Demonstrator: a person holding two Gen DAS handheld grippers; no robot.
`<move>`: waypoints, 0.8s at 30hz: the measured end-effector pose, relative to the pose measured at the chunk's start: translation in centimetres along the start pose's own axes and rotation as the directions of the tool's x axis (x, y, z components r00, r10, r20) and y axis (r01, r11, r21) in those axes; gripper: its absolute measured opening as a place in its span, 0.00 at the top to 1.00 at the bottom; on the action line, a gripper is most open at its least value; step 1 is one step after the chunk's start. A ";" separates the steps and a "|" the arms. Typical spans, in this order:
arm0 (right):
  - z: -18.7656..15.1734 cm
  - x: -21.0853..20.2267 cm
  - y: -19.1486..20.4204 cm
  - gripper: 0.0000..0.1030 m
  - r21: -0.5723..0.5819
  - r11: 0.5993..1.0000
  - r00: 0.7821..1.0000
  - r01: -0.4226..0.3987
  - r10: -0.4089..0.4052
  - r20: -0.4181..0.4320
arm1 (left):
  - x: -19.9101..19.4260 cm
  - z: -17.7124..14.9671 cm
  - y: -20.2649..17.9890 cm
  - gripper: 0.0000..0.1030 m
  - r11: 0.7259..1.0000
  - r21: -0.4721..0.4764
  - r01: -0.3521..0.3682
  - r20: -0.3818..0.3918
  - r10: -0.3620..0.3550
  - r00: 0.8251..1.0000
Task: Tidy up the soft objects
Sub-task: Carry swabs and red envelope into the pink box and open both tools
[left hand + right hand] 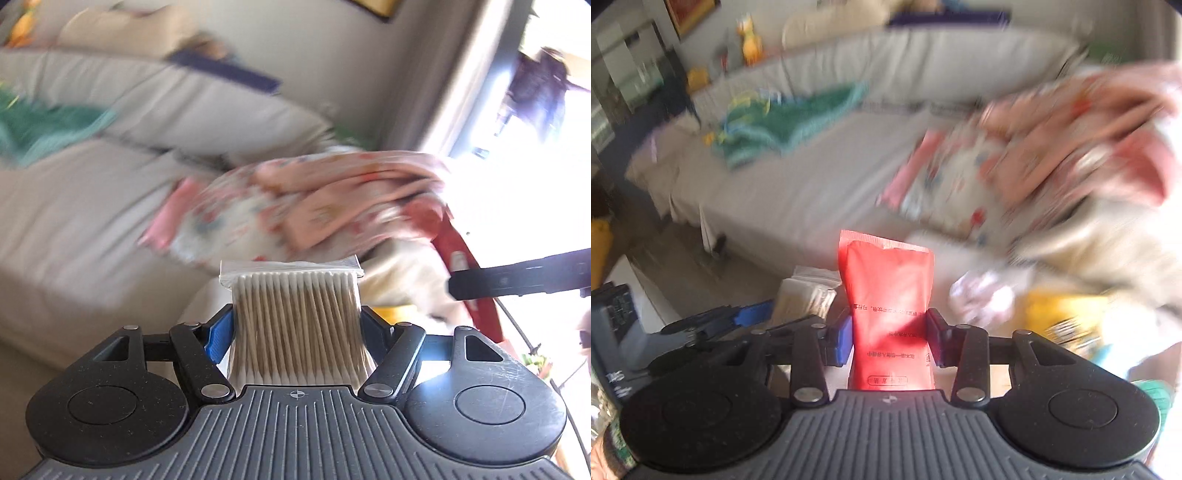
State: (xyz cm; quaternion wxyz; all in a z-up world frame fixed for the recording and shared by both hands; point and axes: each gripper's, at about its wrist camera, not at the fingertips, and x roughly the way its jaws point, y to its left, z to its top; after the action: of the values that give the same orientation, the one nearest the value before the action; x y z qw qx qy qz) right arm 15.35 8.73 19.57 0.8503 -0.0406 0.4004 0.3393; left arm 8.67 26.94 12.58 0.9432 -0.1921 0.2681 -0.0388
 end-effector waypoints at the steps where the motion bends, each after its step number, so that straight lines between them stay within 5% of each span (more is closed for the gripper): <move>1: -0.1 -1.6 -1.0 0.61 0.007 1.000 1.000 0.011 -0.011 0.026 | 0.3 0.5 -1.4 0.27 1.000 0.018 0.012 -0.003 -0.012 1.000; 7: -3.0 -10.8 -9.4 0.61 0.097 0.989 0.981 0.114 -0.128 0.144 | 3.0 1.8 -11.9 0.27 0.982 0.150 0.116 -0.060 -0.108 0.992; 12: -6.3 -15.8 -16.9 0.61 0.173 0.961 0.951 0.215 -0.246 0.187 | 6.8 0.5 -21.4 0.27 0.944 0.225 0.241 -0.154 -0.209 0.966; 16: -9.1 -18.3 -22.4 0.61 0.242 0.942 0.937 0.235 -0.285 0.201 | 11.1 -2.3 -27.5 0.27 0.910 0.204 0.360 -0.255 -0.306 0.917; 20: -11.8 -18.2 -27.3 0.61 0.310 0.918 0.929 0.247 -0.316 0.195 | 17.3 -7.1 -30.4 0.25 0.872 0.083 0.482 -0.359 -0.425 0.831; 21: -12.3 -17.6 -28.2 0.61 0.317 0.913 0.926 0.257 -0.327 0.190 | 18.9 -8.6 -31.2 0.25 0.882 0.108 0.459 -0.394 -0.386 0.834; 24: -13.4 -14.6 -30.0 0.52 0.288 0.919 0.933 0.271 -0.324 0.155 | 20.5 -12.0 -33.1 0.28 0.891 0.306 0.334 -0.369 -0.213 0.905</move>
State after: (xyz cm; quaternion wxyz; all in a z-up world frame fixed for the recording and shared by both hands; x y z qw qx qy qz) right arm 18.35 -26.79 14.77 0.9257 0.0454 0.3434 0.1520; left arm 20.89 -11.32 5.80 0.8897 -0.0423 0.3779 -0.2528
